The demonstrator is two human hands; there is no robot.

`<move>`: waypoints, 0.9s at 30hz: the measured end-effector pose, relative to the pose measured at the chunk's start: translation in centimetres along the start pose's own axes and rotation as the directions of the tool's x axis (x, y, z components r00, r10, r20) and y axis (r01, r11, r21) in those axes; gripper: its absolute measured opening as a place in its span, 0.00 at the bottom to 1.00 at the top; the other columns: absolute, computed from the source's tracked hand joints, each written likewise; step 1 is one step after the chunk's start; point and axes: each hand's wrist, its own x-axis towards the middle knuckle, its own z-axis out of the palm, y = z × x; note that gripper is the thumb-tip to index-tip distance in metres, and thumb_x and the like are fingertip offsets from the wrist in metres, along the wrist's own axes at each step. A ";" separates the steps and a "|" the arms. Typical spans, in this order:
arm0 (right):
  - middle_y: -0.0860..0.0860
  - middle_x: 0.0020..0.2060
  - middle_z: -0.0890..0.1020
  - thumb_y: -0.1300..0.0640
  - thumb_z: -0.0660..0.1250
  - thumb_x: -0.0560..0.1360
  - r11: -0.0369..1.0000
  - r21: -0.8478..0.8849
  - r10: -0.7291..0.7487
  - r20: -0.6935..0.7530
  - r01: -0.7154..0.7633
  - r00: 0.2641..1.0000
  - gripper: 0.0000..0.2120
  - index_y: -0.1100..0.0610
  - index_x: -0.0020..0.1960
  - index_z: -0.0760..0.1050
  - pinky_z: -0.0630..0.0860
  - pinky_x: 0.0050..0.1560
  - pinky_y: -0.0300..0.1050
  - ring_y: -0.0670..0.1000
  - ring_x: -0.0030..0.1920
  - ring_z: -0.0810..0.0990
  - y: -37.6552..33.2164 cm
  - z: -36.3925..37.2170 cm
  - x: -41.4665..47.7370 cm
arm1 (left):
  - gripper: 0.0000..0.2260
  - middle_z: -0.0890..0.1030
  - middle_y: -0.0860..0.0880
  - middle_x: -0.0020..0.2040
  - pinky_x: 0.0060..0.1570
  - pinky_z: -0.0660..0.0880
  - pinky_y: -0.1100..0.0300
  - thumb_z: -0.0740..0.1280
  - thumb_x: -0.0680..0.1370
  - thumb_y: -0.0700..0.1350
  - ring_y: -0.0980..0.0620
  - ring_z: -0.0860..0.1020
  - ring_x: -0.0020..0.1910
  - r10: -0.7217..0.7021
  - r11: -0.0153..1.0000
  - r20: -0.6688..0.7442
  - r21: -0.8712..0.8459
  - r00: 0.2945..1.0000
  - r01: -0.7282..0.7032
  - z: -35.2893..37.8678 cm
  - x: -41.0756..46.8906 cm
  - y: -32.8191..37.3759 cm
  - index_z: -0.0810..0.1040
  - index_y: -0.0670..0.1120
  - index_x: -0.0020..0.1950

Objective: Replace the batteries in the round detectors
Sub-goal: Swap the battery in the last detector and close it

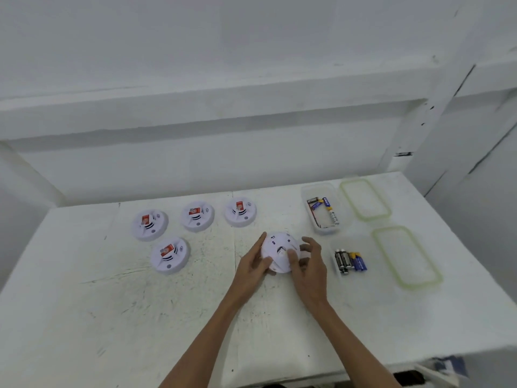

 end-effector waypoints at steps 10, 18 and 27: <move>0.44 0.68 0.72 0.39 0.76 0.67 0.981 -0.097 -0.160 0.083 0.168 0.984 0.38 0.51 0.72 0.69 0.72 0.61 0.30 0.41 0.68 0.71 0.1 0.5 -0.7 | 0.20 0.84 0.58 0.61 0.58 0.80 0.50 0.60 0.87 0.49 0.53 0.84 0.56 0.009 1.000 -0.019 0.027 1.000 -0.008 0.3 0.5 -0.2 0.68 0.55 0.80; 0.40 0.63 0.78 0.43 0.77 0.69 0.995 -0.056 -0.078 0.038 0.080 0.996 0.28 0.44 0.66 0.72 0.76 0.58 0.33 0.39 0.64 0.75 -0.8 0.3 -0.8 | 0.19 0.76 0.57 0.74 0.72 0.72 0.58 0.55 0.88 0.52 0.61 0.73 0.73 0.064 0.997 -0.101 0.050 0.993 -0.059 0.7 0.1 -0.6 0.70 0.53 0.79; 0.47 0.75 0.69 0.44 0.76 0.66 0.966 -0.238 -0.072 0.132 0.102 0.989 0.35 0.52 0.70 0.72 0.71 0.66 0.43 0.48 0.73 0.66 -1.5 1.2 0.2 | 0.18 0.79 0.55 0.70 0.61 0.78 0.64 0.54 0.89 0.49 0.62 0.78 0.66 0.089 0.996 -0.206 0.047 0.975 -0.081 1.4 0.1 -0.5 0.73 0.50 0.77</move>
